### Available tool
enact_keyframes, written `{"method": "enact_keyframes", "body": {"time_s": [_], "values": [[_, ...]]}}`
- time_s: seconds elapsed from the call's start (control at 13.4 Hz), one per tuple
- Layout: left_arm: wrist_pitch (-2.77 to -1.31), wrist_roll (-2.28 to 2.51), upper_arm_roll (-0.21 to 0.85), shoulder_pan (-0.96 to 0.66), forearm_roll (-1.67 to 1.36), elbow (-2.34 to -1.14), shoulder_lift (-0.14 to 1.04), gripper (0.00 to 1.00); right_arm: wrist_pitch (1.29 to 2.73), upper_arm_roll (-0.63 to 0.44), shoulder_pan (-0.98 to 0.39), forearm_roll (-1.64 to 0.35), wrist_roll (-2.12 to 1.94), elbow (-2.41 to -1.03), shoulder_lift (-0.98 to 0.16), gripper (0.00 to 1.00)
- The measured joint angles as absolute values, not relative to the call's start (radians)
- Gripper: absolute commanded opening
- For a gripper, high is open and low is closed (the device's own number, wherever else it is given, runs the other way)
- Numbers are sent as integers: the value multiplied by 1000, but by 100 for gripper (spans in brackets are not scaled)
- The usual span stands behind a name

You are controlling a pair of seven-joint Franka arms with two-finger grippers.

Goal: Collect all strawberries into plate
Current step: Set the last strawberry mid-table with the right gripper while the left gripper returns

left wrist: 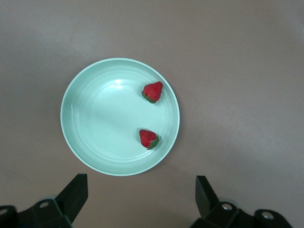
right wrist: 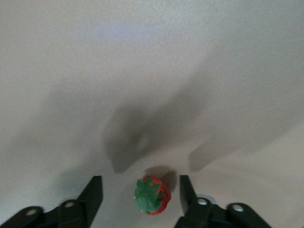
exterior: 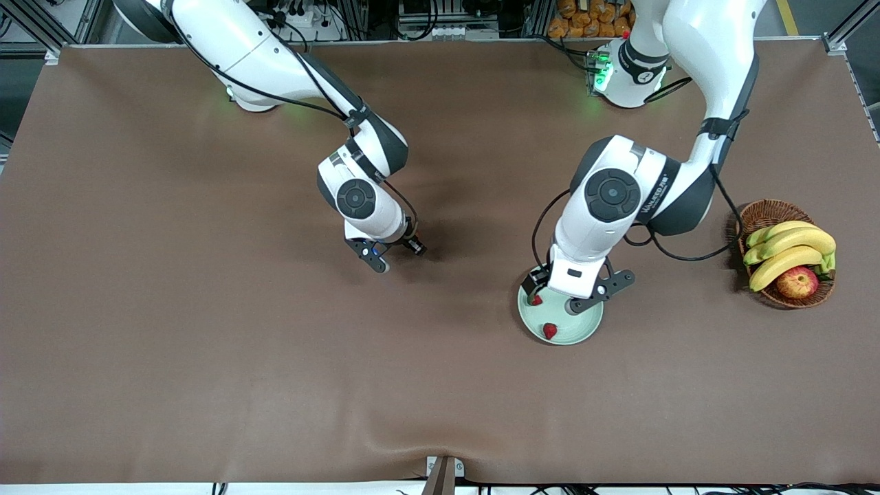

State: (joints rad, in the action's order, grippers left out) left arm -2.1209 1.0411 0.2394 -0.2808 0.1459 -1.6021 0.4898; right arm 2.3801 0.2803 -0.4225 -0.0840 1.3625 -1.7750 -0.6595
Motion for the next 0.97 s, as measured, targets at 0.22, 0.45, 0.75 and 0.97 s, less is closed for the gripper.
{"method": "enact_keyframes", "body": {"time_s": [0.22, 0.45, 0.75, 0.97], "values": [[-2121, 1041, 242, -313, 146, -1604, 514, 100, 2137, 275, -385, -84, 1369, -1626, -654, 100], [-2142, 1041, 243, -358, 146, -1604, 554, 100, 1957, 273, -308, -83, 1355, -1512, -605, 100], [-2257, 1041, 246, -460, 146, -1581, 644, 100, 1838, 272, -152, -83, 1117, -1501, -526, 100], [-2297, 1041, 236, -582, 146, -1473, 764, 100, 1765, 271, -49, -83, 941, -1497, -492, 100]]}}
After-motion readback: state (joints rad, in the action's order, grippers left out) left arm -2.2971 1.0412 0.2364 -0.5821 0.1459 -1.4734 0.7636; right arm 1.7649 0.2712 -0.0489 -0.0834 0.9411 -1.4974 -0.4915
